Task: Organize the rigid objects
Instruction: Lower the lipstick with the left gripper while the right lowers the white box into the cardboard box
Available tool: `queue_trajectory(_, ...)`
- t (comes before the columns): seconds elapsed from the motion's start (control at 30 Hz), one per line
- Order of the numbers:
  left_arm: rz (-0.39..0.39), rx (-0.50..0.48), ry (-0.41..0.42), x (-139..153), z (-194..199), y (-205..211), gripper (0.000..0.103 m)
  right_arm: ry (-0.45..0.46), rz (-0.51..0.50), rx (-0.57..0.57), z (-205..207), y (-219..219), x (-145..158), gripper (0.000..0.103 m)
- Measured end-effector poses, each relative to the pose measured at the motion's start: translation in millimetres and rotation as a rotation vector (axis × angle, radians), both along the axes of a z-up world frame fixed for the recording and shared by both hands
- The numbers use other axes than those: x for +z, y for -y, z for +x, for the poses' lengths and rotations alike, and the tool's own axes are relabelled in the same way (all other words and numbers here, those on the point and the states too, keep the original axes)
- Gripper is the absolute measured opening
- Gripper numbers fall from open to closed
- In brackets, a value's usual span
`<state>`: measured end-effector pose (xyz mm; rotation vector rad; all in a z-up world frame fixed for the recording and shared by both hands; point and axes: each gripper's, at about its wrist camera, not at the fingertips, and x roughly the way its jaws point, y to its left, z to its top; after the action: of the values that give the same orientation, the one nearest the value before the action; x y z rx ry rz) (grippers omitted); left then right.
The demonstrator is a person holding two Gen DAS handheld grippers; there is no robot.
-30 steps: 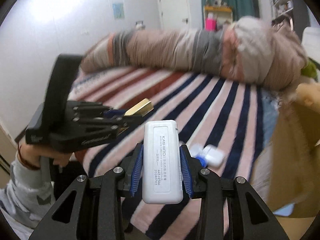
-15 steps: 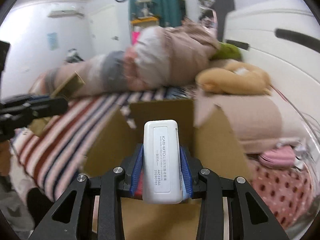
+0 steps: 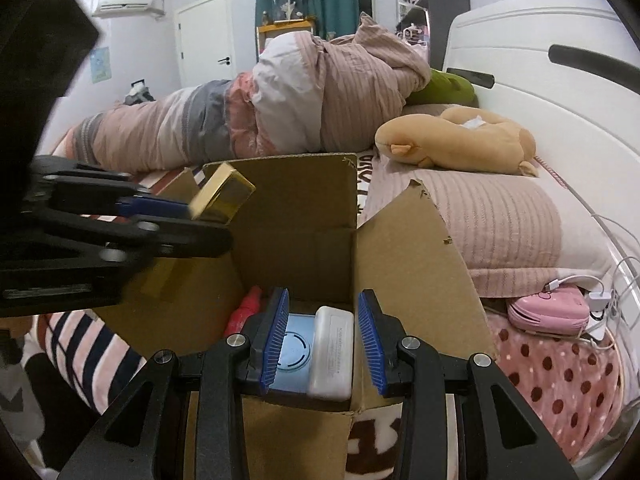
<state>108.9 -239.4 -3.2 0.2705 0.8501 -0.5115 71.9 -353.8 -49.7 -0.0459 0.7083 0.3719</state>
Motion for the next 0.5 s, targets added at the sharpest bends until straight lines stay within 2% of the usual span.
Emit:
queue_trajectory(0.1,0.052,0.000,-0.018,-10,14,9,0.015,-0.003,0.011,0.014,0,1,0,0.032)
queue_trajectory(0.2,0.072,0.009,-0.010,-14,25,10,0.015,0.001,0.011,0.026,0,0,0,0.032)
queue_trajectory(0.5,0.063,0.019,-0.005,-12,29,0,0.016,-0.014,0.018,0.048,2,-3,-2,0.032)
